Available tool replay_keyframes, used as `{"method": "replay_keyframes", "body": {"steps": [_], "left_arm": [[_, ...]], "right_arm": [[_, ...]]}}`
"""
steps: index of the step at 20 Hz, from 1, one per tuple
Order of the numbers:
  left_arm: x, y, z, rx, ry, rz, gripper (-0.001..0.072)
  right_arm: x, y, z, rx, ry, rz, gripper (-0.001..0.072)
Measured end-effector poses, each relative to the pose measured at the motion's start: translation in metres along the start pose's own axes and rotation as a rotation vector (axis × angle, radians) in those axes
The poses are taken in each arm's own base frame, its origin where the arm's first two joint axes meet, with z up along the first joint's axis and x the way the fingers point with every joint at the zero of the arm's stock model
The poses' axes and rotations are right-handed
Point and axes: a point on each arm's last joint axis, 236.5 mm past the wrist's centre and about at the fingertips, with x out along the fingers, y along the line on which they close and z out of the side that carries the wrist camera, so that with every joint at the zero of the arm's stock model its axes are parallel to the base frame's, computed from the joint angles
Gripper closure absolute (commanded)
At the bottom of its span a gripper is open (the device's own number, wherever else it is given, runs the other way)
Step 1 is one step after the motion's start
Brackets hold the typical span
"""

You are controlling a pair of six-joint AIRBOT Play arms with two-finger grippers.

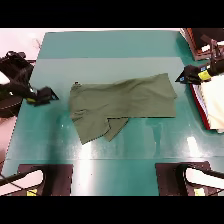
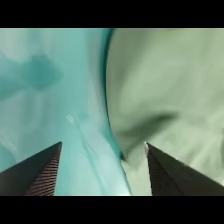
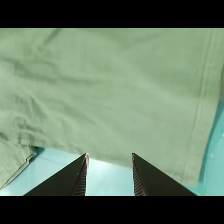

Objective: Fold the shirts.

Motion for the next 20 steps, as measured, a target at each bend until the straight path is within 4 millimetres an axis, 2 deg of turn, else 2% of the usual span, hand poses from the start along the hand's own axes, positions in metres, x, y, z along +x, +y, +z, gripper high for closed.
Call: {"method": "replay_keyframes", "body": {"steps": [2,4,6,8,9,10,11,12,13,14,17,18,19,20], "left_arm": [[0.023,-0.003,-0.032,-0.043,0.047,-0.06,0.0104],[0.043,-0.009,-0.055,-0.063,0.071,-0.096,0.0104],[0.058,-0.02,-0.066,-0.06,0.069,-0.119,0.0103],[0.069,-0.035,-0.068,-0.052,0.043,-0.14,0.0112],[0.072,-0.039,-0.066,-0.05,0.025,-0.144,0.0248],[0.075,-0.043,-0.064,-0.051,0.01,-0.146,0.0294],[0.076,-0.047,-0.062,-0.052,-0.004,-0.15,0.0296],[0.076,-0.05,-0.058,-0.053,-0.02,-0.153,0.0444],[0.075,-0.053,-0.053,-0.048,-0.035,-0.155,0.0645],[0.072,-0.057,-0.047,-0.036,-0.049,-0.158,0.0681],[0.061,-0.068,-0.033,0.016,-0.072,-0.159,0.0682],[0.057,-0.071,-0.029,0.035,-0.077,-0.158,0.0682],[0.054,-0.073,-0.027,0.051,-0.075,-0.158,0.0682],[0.052,-0.075,-0.026,0.063,-0.074,-0.158,0.0682]], "right_arm": [[0.002,0.004,-0.011,0.014,-0.013,0.018,0.0388],[0.005,0.006,-0.019,0.03,-0.024,0.035,0.0388],[0.007,0.009,-0.027,0.041,-0.032,0.048,0.0388],[0.009,0.009,-0.032,0.05,-0.034,0.054,0.0388],[0.01,0.01,-0.034,0.053,-0.03,0.058,0.0388],[0.01,0.01,-0.036,0.054,-0.027,0.06,0.0388],[0.011,0.01,-0.038,0.055,-0.022,0.06,0.0388],[0.011,0.009,-0.04,0.057,-0.017,0.06,0.0388],[0.01,0.005,-0.043,0.061,-0.009,0.052,0.0388],[0.009,0.0,-0.047,0.065,0.005,0.038,0.0388],[0.007,-0.033,-0.063,0.115,0.059,-0.026,0.0386],[0.007,-0.048,-0.071,0.153,0.074,-0.047,0.0338],[0.009,-0.064,-0.082,0.204,0.091,-0.061,0.0247],[0.013,-0.08,-0.095,0.259,0.114,-0.073,0.0245]]}}
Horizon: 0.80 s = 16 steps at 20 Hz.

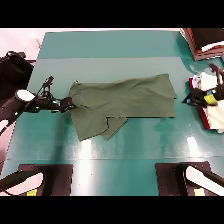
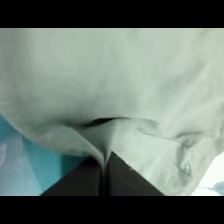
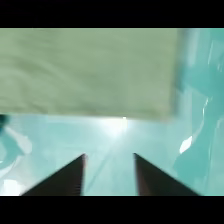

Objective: Fold the shirts.

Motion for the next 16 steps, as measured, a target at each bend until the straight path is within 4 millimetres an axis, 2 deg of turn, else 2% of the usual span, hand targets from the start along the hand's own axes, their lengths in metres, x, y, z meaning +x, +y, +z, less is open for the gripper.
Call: {"method": "replay_keyframes", "body": {"steps": [3,5,8,9,10,12,14,15,16], "left_arm": [[-0.003,-0.003,0.001,0.022,0.009,0.0,0.0682],[-0.004,-0.004,0.001,0.028,0.014,0.0,0.0682],[-0.004,-0.005,0.001,0.032,0.016,0.0,0.0682],[-0.005,-0.005,0.001,0.032,0.017,0.0,0.0682],[-0.005,-0.005,0.001,0.029,0.018,0.0,0.0682],[-0.005,-0.005,0.001,0.021,0.017,0.0,0.0682],[-0.005,-0.005,0.001,0.016,0.017,0.0,0.0682],[-0.005,-0.005,0.001,0.015,0.018,0.0,0.0682],[-0.005,-0.005,0.001,0.014,0.017,0.0,0.0682]], "right_arm": [[0.035,-0.046,-0.033,0.189,0.081,0.029,0.0253],[0.06,-0.054,-0.045,0.285,0.1,0.109,0.027],[0.092,-0.045,-0.043,0.368,0.079,0.249,0.0287],[0.098,-0.037,-0.039,0.38,0.07,0.288,0.0288],[0.104,-0.03,-0.033,0.38,0.06,0.314,0.0334],[0.115,-0.021,-0.018,0.361,0.029,0.325,0.0359],[0.124,-0.015,0.001,0.32,-0.025,0.298,0.056],[0.126,-0.013,0.011,0.302,-0.052,0.285,0.0685],[0.127,-0.011,0.019,0.276,-0.075,0.271,0.0696]]}}
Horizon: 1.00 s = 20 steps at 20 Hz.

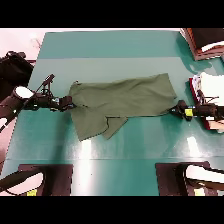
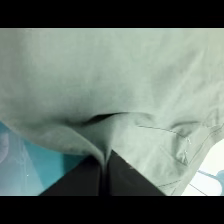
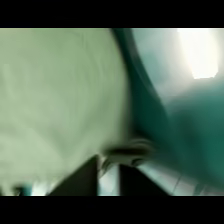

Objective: Fold the shirts.

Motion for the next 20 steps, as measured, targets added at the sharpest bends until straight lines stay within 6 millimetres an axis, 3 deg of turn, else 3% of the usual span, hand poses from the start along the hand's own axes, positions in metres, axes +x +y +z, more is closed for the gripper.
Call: {"method": "replay_keyframes", "body": {"steps": [3,5,6,9,12,14,16,18,20], "left_arm": [[-0.008,-0.007,0.006,0.018,-0.017,-0.007,0.0683],[-0.031,-0.027,0.024,0.073,-0.08,-0.021,0.0683],[-0.05,-0.042,0.036,0.117,-0.13,-0.028,0.0683],[-0.149,-0.109,0.08,0.292,-0.366,-0.051,0.0683],[-0.29,-0.194,0.091,0.503,-0.673,-0.064,0.0684],[-0.38,-0.242,0.074,0.613,-0.868,-0.066,0.0685],[-0.458,-0.278,0.045,0.695,-1.046,-0.06,0.0686],[-0.517,-0.3,0.017,0.743,-1.194,-0.057,0.0686],[-0.551,-0.312,-0.001,0.767,-1.297,-0.064,0.0686]], "right_arm": [[-0.005,0.023,0.019,-0.103,-0.051,-0.002,0.0697],[-0.027,0.054,0.032,-0.211,-0.098,0.011,0.0697],[-0.048,0.074,0.04,-0.277,-0.136,0.021,0.0697],[-0.137,0.153,0.061,-0.501,-0.328,0.05,0.0698],[-0.259,0.239,0.048,-0.729,-0.591,0.071,0.0698],[-0.337,0.282,0.021,-0.838,-0.768,0.067,0.0698],[-0.399,0.311,-0.012,-0.906,-0.914,0.053,0.0699],[-0.445,0.329,-0.04,-0.943,-1.032,0.024,0.0699],[-0.474,0.34,-0.058,-0.955,-1.105,-0.002,0.07]]}}
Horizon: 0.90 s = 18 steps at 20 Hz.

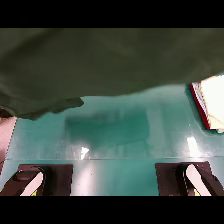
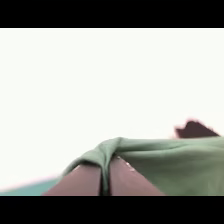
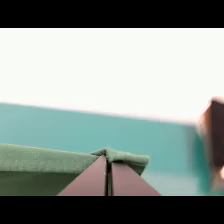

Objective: Fold the shirts.

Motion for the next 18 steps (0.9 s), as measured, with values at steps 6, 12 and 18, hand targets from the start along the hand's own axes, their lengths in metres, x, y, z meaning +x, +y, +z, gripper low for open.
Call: {"method": "replay_keyframes", "body": {"steps": [6,12,18], "left_arm": [[0.039,0.024,-0.037,-0.051,0.113,0.029,0.0684],[0.136,0.061,-0.272,-0.301,0.732,-0.024,0.0683],[0.166,0.085,-0.495,-0.5,1.183,-0.016,0.0683]], "right_arm": [[0.017,-0.014,-0.005,0.052,0.088,0.008,0.0701],[0.137,-0.045,-0.175,0.203,0.61,0.083,0.0701],[0.208,-0.046,-0.354,0.299,1.057,0.11,0.0701]]}}
